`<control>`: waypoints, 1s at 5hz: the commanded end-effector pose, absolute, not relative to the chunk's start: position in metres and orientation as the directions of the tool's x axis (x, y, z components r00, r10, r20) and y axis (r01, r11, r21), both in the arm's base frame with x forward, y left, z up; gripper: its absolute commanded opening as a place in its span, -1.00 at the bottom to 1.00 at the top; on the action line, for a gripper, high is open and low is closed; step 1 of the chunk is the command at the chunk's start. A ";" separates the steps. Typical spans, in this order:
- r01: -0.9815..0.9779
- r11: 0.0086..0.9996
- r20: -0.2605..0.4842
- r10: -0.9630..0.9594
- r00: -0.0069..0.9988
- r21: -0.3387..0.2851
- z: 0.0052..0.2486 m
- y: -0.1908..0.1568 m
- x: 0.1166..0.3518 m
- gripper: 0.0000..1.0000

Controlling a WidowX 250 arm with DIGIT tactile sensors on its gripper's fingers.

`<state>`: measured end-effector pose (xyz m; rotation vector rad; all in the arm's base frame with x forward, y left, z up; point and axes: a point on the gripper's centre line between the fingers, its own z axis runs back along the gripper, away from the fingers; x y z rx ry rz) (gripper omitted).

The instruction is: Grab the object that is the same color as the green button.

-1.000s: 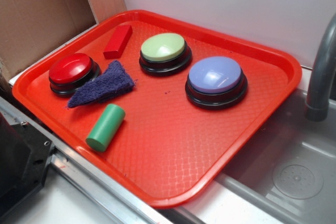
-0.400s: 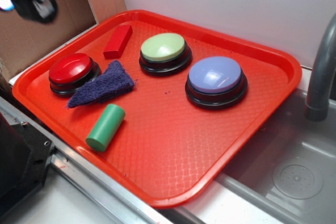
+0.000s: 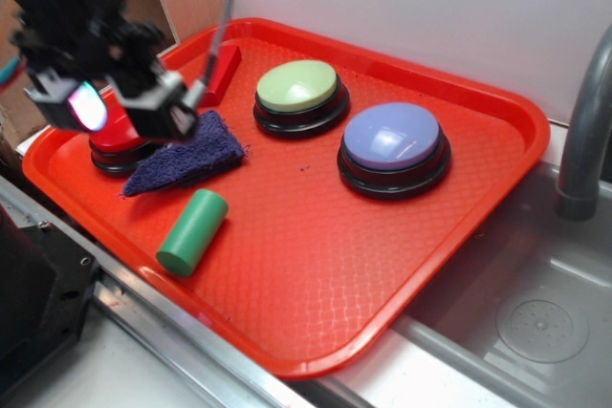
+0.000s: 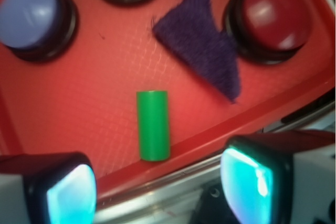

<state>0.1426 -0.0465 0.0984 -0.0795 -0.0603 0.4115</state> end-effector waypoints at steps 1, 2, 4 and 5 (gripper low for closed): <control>-0.467 0.881 -0.008 0.467 0.884 -0.079 0.046 -0.051 0.161 1.00; -0.489 0.869 -0.021 0.489 0.872 -0.078 0.025 -0.054 0.164 1.00; -0.492 0.864 -0.019 0.493 0.870 -0.105 0.010 -0.055 0.165 1.00; -0.511 0.854 -0.016 0.512 0.859 -0.101 0.005 -0.055 0.167 -1.00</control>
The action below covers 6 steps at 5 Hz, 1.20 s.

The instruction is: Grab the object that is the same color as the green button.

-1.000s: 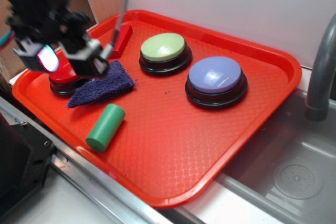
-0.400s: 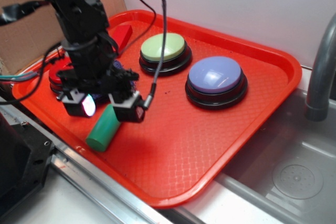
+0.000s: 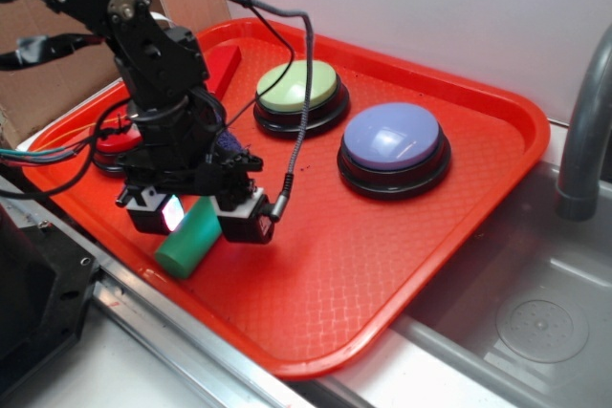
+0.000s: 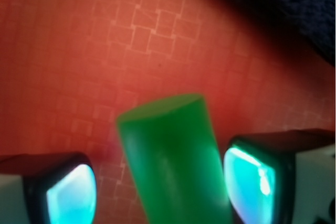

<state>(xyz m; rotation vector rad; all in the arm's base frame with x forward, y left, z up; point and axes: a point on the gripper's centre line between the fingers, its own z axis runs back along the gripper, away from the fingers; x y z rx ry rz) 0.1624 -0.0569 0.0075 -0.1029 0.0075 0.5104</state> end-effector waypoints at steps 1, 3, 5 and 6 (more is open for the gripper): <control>-0.505 0.859 -0.021 0.505 0.863 -0.082 0.000 -0.058 0.168 -1.00; -0.222 0.975 -0.020 0.222 0.975 -0.023 0.050 -0.061 0.181 -1.00; -0.103 0.990 0.049 0.108 0.993 -0.099 0.123 -0.069 0.192 -1.00; -0.057 0.991 0.120 0.071 0.990 -0.117 0.163 -0.072 0.192 -1.00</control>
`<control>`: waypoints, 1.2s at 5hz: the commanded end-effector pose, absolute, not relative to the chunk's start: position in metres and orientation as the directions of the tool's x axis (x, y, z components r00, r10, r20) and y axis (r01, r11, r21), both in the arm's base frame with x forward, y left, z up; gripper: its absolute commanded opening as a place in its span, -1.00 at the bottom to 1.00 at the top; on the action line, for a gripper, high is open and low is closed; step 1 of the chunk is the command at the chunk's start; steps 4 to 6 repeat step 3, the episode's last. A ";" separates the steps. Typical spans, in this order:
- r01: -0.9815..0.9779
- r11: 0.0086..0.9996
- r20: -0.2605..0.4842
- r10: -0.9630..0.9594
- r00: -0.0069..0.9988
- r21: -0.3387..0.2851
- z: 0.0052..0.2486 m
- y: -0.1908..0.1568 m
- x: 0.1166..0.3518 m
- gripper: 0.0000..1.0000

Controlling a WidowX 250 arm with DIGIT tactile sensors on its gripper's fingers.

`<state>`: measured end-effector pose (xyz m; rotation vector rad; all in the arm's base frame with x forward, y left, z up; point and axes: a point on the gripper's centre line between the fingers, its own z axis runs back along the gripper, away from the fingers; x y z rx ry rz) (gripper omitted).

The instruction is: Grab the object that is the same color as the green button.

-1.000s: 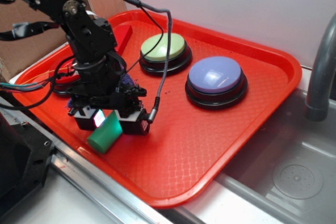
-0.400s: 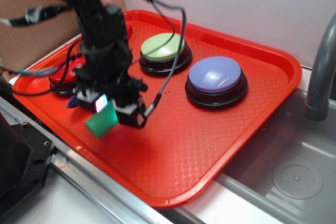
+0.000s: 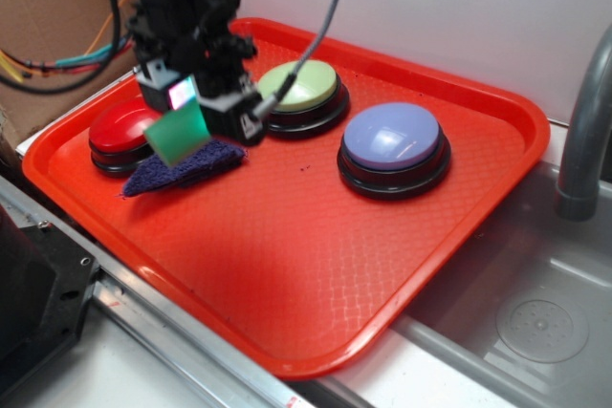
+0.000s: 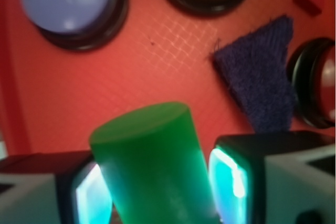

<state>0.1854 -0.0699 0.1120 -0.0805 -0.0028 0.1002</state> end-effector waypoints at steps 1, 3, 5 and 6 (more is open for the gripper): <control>-0.052 0.988 0.167 0.076 0.983 -0.142 0.187 -0.069 0.190 -1.00; -0.020 0.994 0.222 0.044 0.974 -0.106 0.187 -0.069 0.192 -1.00; -0.020 0.994 0.222 0.044 0.974 -0.106 0.187 -0.069 0.192 -1.00; -0.020 0.994 0.222 0.044 0.974 -0.106 0.187 -0.069 0.192 -1.00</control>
